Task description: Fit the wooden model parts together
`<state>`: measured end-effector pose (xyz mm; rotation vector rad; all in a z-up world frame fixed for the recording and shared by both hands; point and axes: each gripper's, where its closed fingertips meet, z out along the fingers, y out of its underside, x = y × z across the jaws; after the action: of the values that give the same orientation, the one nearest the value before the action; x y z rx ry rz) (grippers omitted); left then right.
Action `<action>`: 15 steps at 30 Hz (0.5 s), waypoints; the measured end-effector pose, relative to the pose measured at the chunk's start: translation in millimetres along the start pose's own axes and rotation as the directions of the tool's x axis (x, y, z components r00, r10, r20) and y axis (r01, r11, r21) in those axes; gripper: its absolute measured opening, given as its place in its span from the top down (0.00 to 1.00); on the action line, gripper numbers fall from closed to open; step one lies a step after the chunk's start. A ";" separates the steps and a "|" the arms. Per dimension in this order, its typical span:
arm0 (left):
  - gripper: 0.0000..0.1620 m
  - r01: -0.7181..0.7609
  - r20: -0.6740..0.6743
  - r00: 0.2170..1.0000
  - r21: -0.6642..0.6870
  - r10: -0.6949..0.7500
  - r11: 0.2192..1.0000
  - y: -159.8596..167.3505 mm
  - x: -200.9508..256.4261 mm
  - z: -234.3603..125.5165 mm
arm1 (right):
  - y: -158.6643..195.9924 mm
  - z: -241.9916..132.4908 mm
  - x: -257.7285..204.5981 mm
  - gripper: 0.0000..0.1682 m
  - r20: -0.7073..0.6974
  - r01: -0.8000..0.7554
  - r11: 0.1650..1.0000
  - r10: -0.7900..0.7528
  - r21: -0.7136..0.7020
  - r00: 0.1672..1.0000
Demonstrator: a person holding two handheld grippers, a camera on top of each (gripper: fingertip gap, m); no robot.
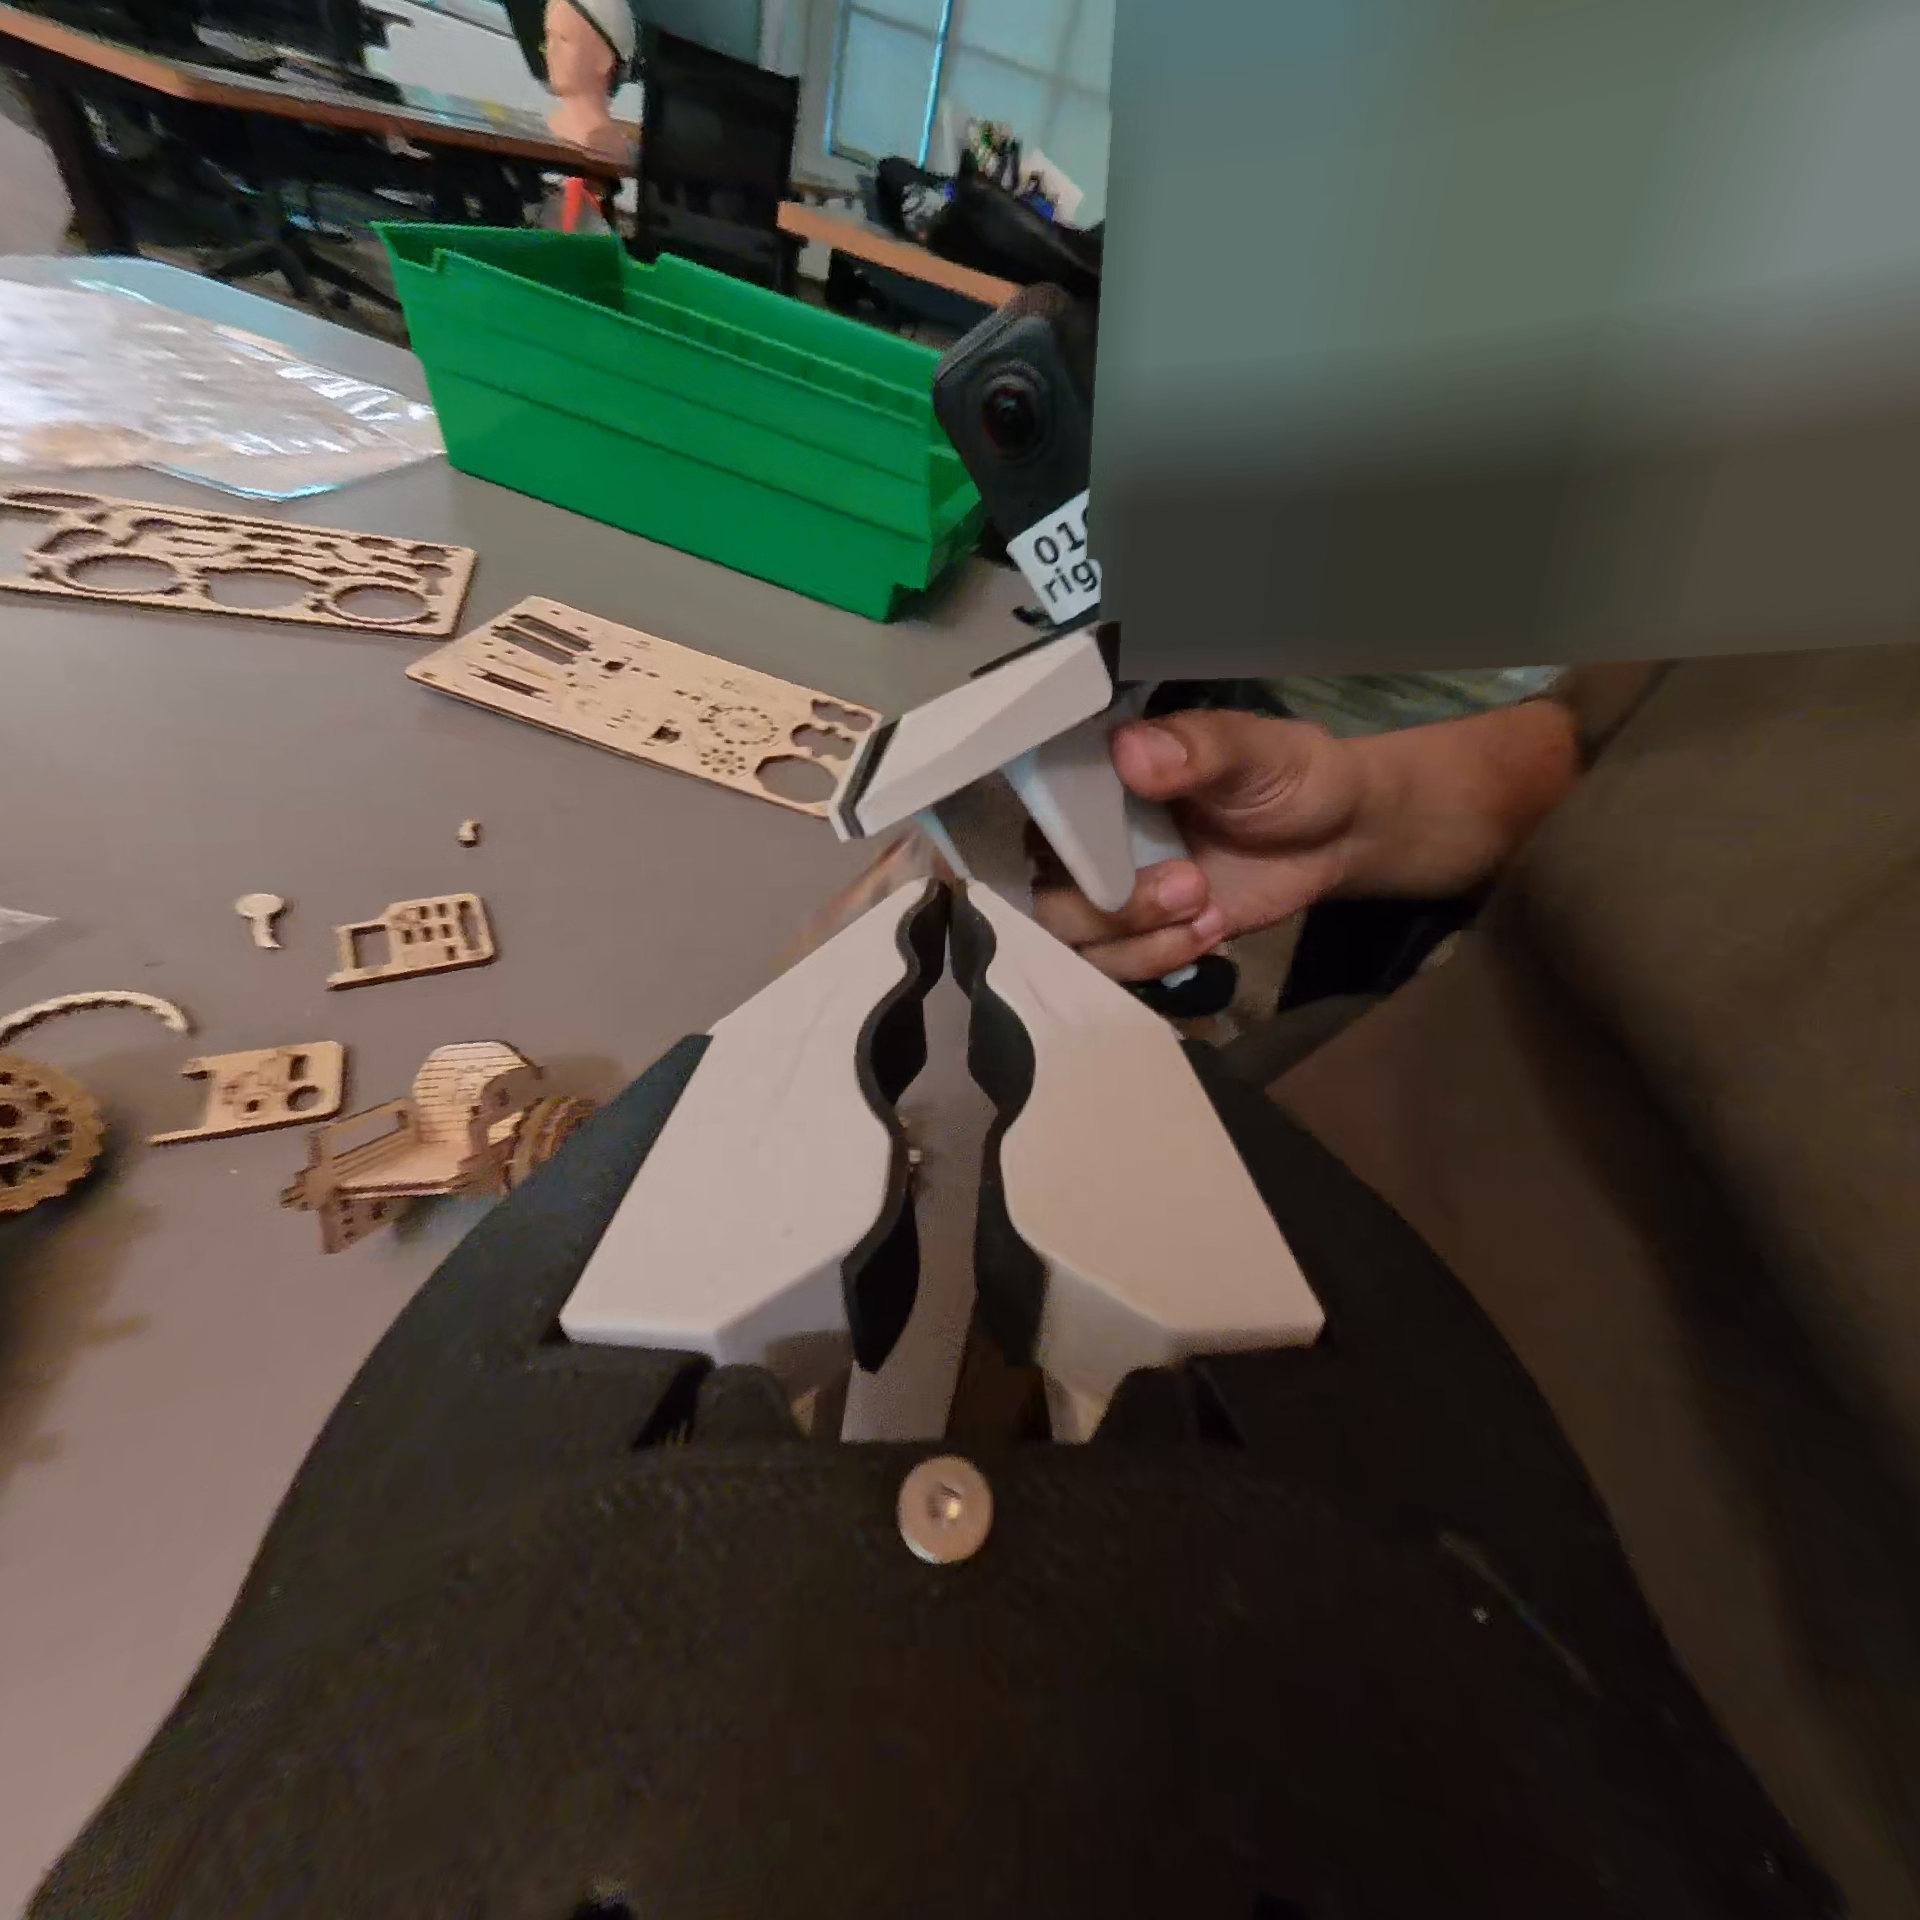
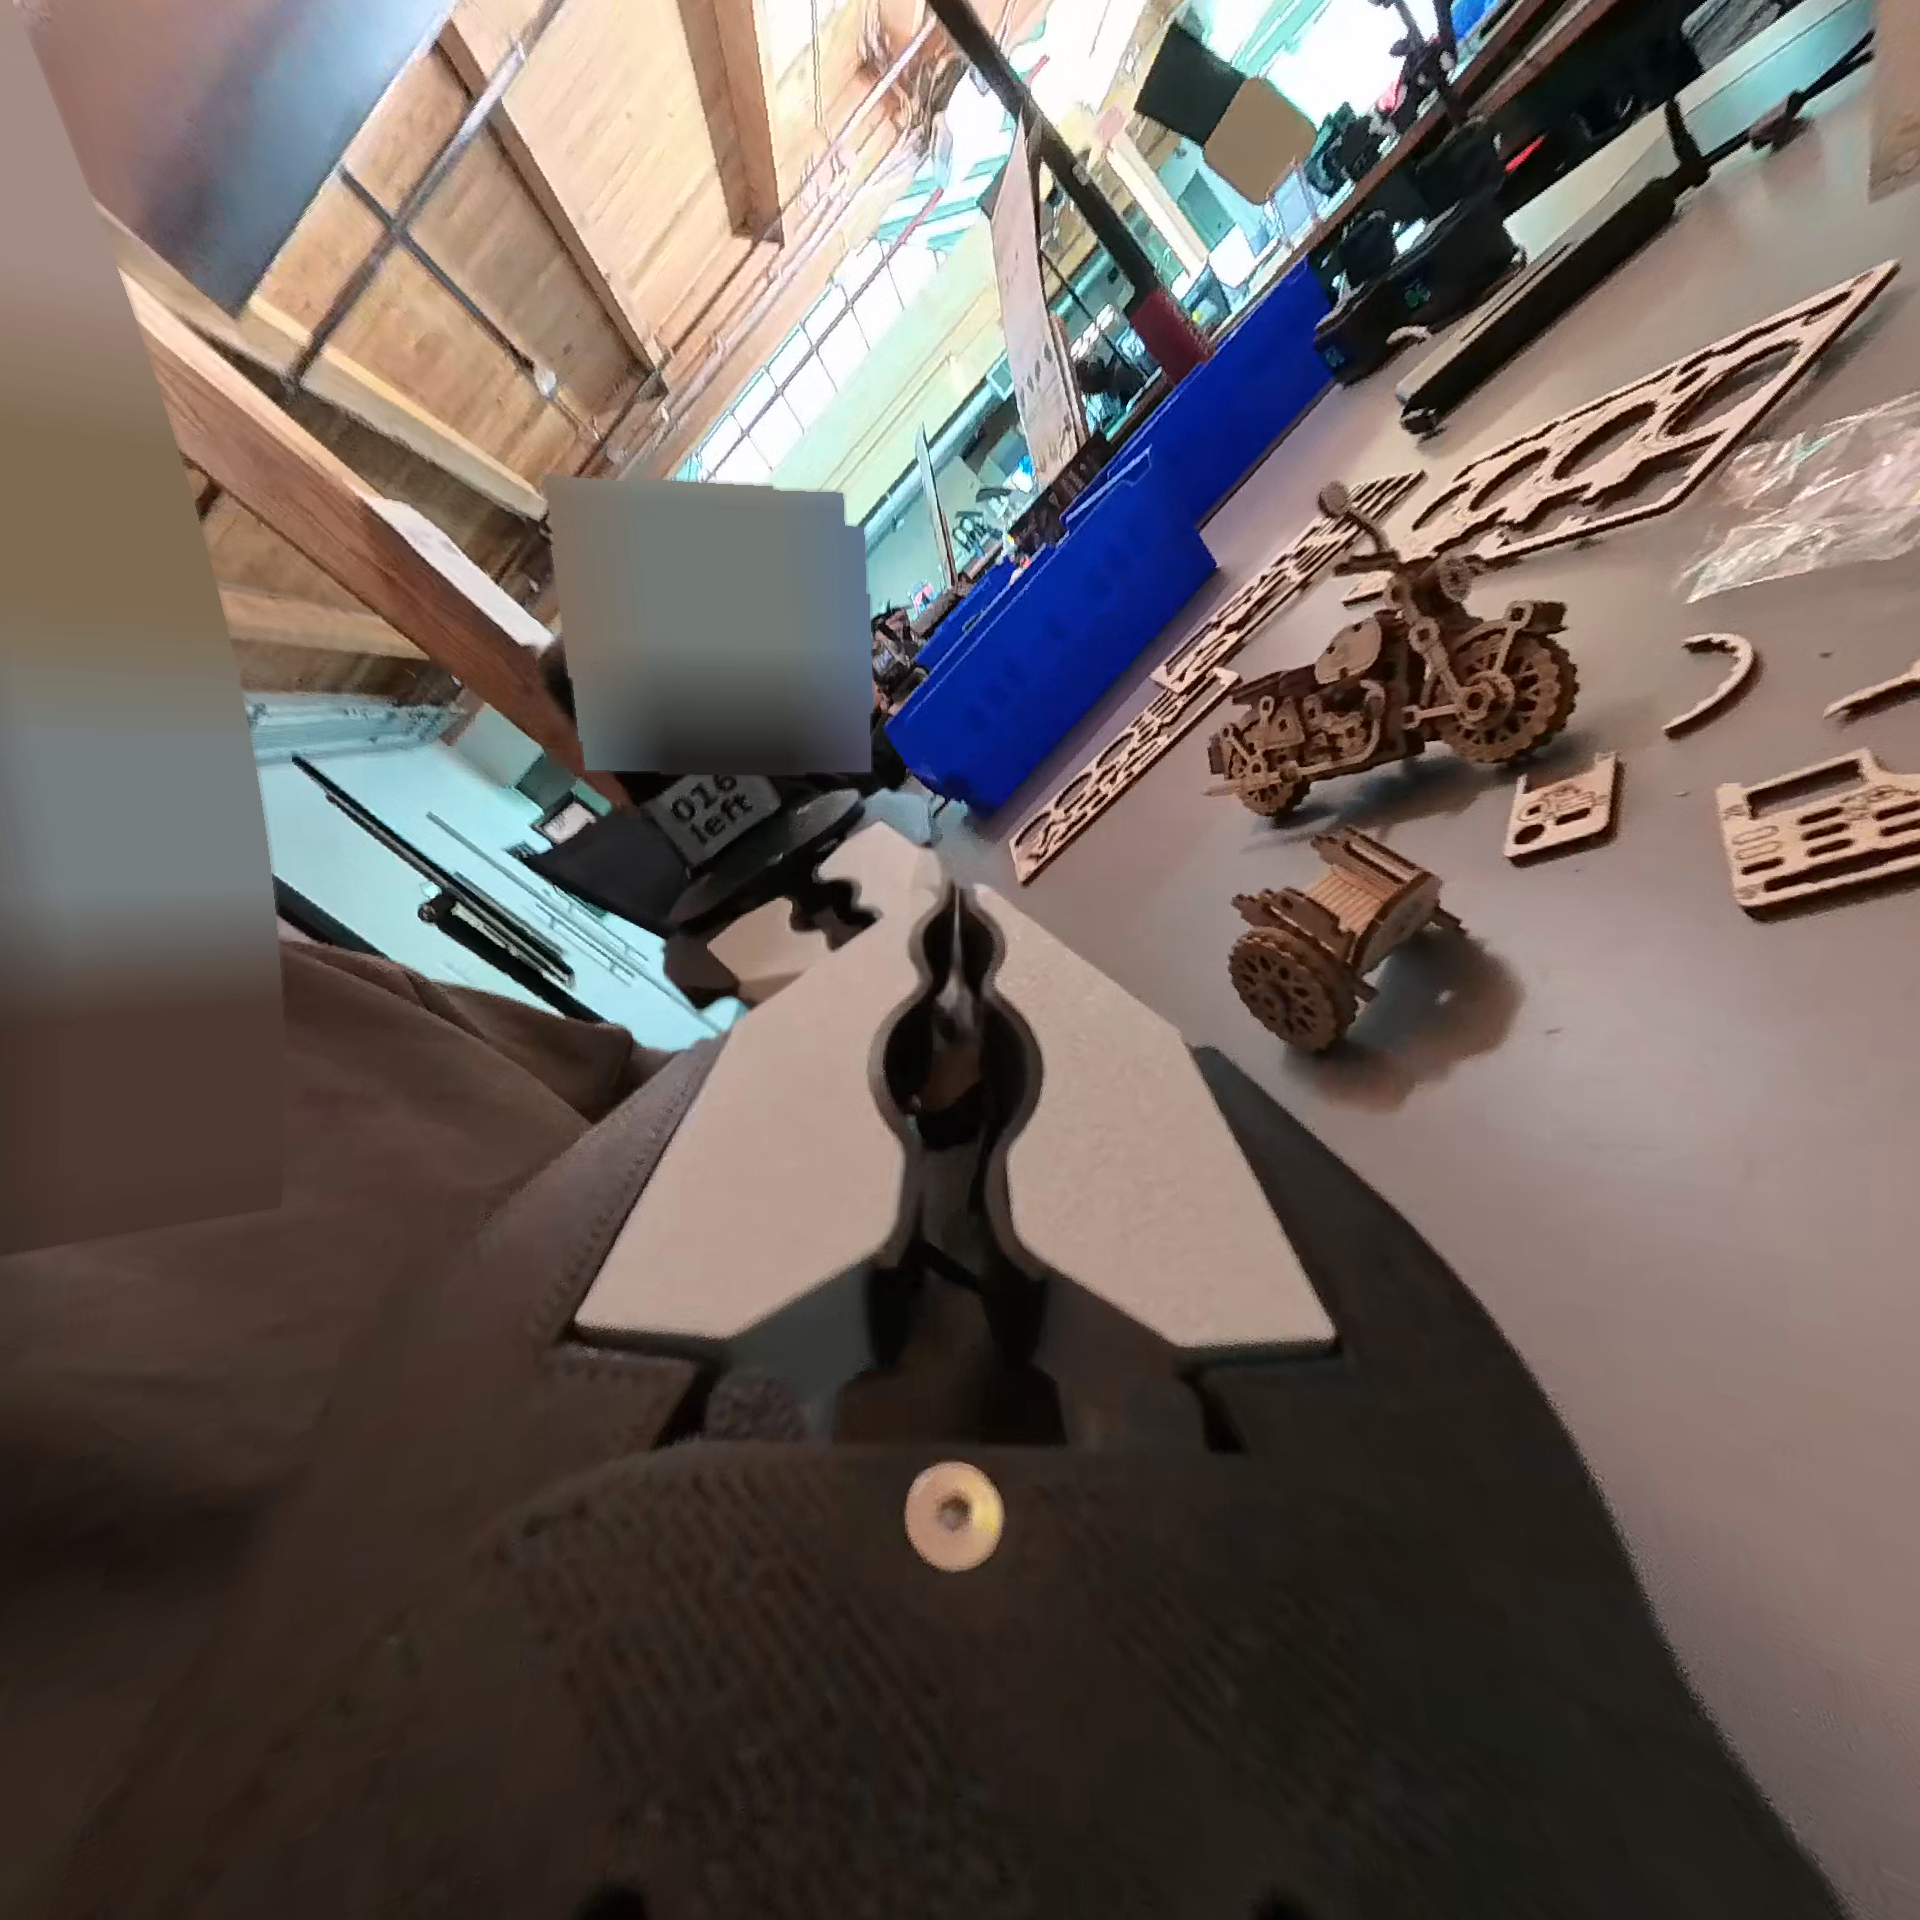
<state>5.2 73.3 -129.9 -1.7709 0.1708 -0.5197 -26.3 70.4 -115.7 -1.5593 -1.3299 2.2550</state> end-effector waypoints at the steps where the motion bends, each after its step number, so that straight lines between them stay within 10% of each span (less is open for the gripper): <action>1: 1.00 0.039 -0.032 0.999 0.015 -0.039 0.999 -1.4 1.9 -0.6 | 1.7 -0.1 -0.2 1.00 -0.003 0.020 1.000 -0.020 -0.017 1.000; 15: 1.00 0.088 0.115 0.991 -0.134 -0.073 0.987 13.3 -40.7 -19.6 | -15.6 -24.8 20.3 0.98 -0.172 0.271 0.958 -0.284 -0.095 0.943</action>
<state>-37.3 67.9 -149.4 -1.9440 0.0596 -0.4766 -22.1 105.3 -121.8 -1.4529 -1.4838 1.8695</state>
